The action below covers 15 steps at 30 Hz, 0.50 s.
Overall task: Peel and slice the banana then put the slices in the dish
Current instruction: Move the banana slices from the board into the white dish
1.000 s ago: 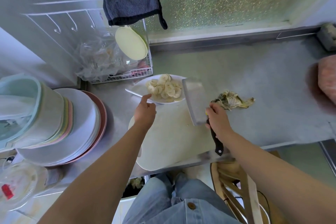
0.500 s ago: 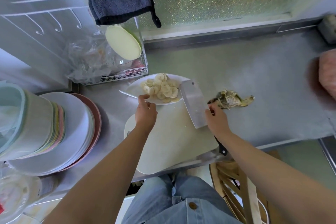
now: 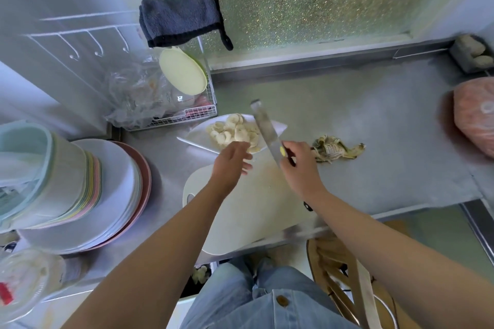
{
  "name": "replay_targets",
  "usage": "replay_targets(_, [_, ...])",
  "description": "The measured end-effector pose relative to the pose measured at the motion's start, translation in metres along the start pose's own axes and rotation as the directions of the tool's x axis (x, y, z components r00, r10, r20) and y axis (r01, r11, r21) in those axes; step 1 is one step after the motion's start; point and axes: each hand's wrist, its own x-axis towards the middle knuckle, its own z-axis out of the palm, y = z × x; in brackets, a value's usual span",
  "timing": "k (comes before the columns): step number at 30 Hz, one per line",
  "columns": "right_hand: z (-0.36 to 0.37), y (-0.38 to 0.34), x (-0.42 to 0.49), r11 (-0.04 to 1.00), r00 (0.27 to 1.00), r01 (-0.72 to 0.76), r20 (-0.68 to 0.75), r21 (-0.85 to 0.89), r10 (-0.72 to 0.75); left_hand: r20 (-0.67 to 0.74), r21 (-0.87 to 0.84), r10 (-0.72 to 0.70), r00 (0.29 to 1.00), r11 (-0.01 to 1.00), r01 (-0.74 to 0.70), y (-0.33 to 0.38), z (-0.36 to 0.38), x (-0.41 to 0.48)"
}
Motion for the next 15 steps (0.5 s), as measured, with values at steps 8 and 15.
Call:
replay_targets(8, [0.031,-0.014,-0.011,0.956,0.935,0.292,0.196,0.038,-0.294,0.018,-0.113,-0.061,0.998,0.992,0.063,0.007,-0.003,-0.002])
replay_targets(15, [0.031,-0.031,0.012,0.988,0.916,0.149,0.381,-0.031,-0.126,-0.079,0.068,-0.028,0.997,0.997,0.034,0.002,-0.025,0.002])
